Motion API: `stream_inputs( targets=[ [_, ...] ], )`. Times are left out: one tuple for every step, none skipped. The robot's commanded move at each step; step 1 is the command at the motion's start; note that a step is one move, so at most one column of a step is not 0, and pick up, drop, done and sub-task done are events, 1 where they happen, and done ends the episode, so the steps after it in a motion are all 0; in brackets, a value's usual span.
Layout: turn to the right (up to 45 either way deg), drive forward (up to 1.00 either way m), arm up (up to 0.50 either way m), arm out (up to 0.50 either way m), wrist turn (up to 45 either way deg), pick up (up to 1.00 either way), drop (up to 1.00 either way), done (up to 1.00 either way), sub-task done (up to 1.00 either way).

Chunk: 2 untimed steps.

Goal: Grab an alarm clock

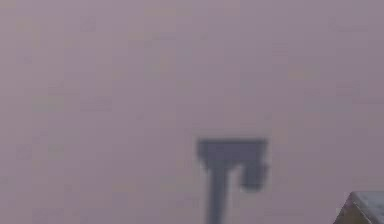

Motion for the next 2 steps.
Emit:
stream_inputs(
  targets=[
    [0.0,0.0,0.5,0.0,0.0,0.0,0.0,0.0,0.0],
    [0.0,0.0,0.38,0.0,0.0,0.0,0.0,0.0,0.0]
  ],
)
